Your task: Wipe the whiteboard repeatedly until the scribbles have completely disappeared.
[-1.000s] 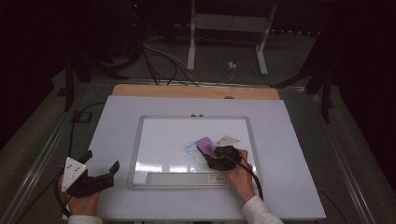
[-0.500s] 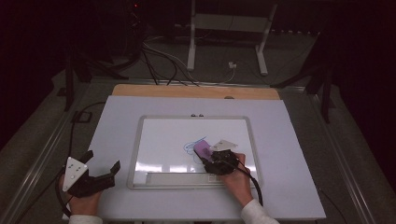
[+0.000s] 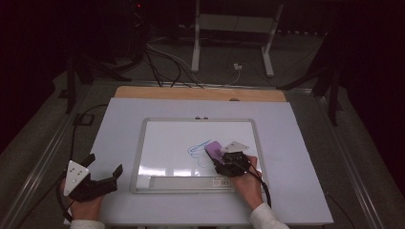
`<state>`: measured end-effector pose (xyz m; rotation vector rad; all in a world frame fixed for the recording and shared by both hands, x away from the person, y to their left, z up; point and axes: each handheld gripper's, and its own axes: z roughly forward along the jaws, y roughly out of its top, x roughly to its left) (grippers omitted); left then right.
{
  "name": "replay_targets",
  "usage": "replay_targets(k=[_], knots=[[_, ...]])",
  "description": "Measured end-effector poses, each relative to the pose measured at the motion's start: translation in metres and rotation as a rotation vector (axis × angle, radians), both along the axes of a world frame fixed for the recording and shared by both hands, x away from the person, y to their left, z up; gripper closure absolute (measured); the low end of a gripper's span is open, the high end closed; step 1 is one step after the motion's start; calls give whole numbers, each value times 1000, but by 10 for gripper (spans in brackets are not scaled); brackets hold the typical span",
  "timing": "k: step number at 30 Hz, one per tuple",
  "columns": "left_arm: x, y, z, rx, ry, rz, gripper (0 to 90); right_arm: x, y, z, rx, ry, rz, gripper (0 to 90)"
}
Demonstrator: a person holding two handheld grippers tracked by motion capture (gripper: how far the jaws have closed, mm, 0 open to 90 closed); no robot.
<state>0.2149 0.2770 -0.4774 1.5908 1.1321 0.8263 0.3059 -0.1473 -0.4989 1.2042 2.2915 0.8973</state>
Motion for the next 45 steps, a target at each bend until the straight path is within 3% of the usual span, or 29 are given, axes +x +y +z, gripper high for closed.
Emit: replay_targets(k=[5,8,19,24,28,35,38,41,45], knots=[[0,0,0,-1,1,0,8,-4,14,0,6,2,64,407],[0,1,0,-1,1,3,8,-2,12,0,6,8,74,407],[0,1,0,-1,2,3,8,22,-22,0,-9,1,-80,406],[0,1,-1,-1,4,0,8,24,-23,0,-13,3,-109,407],[1,0,-1,4,8,-2,8,19,-15,0,5,12,-81,408],[1,-1,-1,4,8,-3,8,0,19,0,29,16,53,409],[0,0,-1,-1,5,-1,8,-4,30,0,15,14,92,408],[0,1,-1,-2,6,0,8,-1,26,1,22,26,90,409],[1,1,-1,-1,7,-2,8,5,10,1,4,22,32,408]])
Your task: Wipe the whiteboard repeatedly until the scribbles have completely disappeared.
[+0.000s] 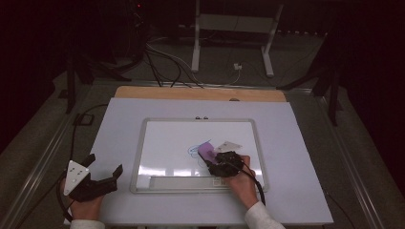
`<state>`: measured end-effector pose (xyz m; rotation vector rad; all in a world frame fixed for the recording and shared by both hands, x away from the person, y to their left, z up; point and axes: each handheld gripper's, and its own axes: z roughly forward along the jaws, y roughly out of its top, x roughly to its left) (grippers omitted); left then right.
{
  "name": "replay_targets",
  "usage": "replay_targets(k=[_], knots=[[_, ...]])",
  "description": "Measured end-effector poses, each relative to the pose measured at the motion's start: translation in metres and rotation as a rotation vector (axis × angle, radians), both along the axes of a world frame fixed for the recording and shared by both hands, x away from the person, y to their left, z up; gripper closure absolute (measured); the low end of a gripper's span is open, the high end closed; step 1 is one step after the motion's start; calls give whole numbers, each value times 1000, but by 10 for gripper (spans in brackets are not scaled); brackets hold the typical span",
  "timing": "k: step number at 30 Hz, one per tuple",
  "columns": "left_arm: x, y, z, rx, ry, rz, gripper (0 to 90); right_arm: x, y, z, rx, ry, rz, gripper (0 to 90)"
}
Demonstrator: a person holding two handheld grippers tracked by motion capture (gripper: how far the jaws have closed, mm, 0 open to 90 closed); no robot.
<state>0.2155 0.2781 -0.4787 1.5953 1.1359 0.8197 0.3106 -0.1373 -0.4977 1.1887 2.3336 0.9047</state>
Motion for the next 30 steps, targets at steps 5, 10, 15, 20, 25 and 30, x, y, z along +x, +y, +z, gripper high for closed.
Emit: replay_targets(k=[5,10,15,20,25,30], knots=[[0,0,0,1,1,1,8,9,-28,0,-16,-5,-93,407],[0,-2,0,0,2,-1,8,13,-46,0,-16,-1,-153,407],[1,-2,0,3,2,-3,8,6,-33,0,-14,0,-120,408],[1,-2,0,1,2,-3,8,0,-13,0,-37,-21,-69,407],[0,0,0,-2,0,1,8,4,-17,0,-100,-65,-91,407],[1,-2,0,1,1,-2,8,9,-27,0,-76,-45,-128,407]])
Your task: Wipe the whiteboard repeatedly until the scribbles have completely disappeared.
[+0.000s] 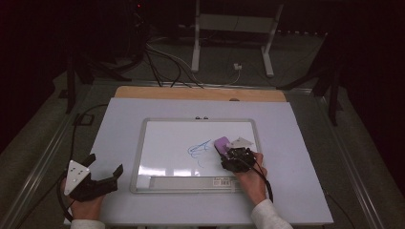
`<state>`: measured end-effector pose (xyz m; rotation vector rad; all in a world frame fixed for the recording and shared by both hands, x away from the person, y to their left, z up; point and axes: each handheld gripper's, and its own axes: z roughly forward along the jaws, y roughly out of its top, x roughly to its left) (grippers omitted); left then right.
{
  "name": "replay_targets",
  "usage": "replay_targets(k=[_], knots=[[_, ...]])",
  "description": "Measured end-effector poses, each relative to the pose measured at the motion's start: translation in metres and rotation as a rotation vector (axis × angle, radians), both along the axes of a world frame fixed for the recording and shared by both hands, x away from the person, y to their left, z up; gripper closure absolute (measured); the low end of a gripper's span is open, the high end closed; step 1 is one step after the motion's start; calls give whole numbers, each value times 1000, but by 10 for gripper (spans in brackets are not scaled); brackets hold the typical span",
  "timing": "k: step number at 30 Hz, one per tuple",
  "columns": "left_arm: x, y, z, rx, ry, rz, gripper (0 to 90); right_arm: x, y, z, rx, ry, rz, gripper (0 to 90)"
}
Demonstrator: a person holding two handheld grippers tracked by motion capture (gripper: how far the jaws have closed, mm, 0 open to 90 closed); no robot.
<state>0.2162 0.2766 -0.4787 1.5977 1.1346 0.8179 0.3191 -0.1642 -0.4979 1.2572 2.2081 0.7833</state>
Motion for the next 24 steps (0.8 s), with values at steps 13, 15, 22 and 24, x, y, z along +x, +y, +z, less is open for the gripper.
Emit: replay_targets(k=[13,15,22,24], knots=[[1,-1,0,1,1,-4,8,-15,54,-1,80,45,185,407],[0,0,0,1,0,-4,8,-14,58,0,72,43,189,407],[0,0,0,0,-1,-4,8,2,41,-1,54,28,86,407],[1,0,0,0,1,-4,8,5,37,-1,64,31,50,407]])
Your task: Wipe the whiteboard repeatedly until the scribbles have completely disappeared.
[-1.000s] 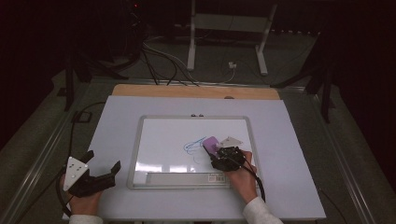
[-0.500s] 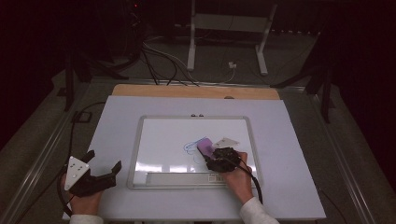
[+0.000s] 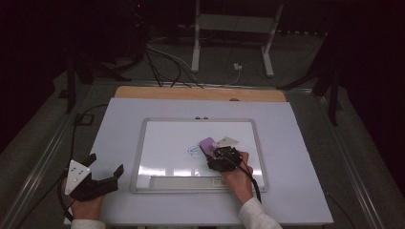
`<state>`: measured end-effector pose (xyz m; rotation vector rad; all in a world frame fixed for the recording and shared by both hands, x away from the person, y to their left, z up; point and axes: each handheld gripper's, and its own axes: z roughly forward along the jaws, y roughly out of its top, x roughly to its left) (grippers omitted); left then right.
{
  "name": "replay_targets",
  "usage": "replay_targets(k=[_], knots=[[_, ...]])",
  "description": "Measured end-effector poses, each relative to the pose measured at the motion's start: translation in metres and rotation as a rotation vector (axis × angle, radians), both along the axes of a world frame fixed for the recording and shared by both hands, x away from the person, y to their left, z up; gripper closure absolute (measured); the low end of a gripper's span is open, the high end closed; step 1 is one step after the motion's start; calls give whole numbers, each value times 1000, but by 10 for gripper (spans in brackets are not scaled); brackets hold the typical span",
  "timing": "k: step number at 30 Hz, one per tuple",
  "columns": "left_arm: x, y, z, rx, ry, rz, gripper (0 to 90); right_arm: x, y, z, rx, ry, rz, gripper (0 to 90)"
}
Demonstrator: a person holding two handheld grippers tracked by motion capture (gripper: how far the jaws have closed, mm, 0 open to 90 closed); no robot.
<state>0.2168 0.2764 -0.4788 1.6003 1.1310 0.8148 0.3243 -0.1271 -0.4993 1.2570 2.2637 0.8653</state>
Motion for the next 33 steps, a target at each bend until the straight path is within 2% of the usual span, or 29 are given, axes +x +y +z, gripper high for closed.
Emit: replay_targets(k=[2,6,10,13,17,19,21,23,29,32,33], knots=[[0,-1,0,-1,1,0,8,-2,3,0,-10,-3,-1,408],[1,-1,0,2,1,-3,8,-13,16,1,11,12,82,408],[1,-1,0,3,2,-4,8,-23,30,2,5,14,163,408],[0,-1,0,-1,1,-1,8,-21,28,2,5,19,166,408],[0,1,0,-6,1,0,8,-13,17,2,-35,-6,101,407],[0,1,0,-7,1,-1,8,-6,8,1,-24,3,56,407],[1,0,-1,-10,1,-1,8,-4,4,1,-15,10,44,408],[1,0,-1,-9,5,-2,8,-7,7,2,-10,17,61,408],[1,0,-1,-8,3,-3,8,-21,25,3,5,29,181,407],[1,0,-1,-10,4,-2,8,-19,24,3,2,30,187,408],[1,0,-1,-12,3,-1,8,-18,22,3,-14,18,173,407]])
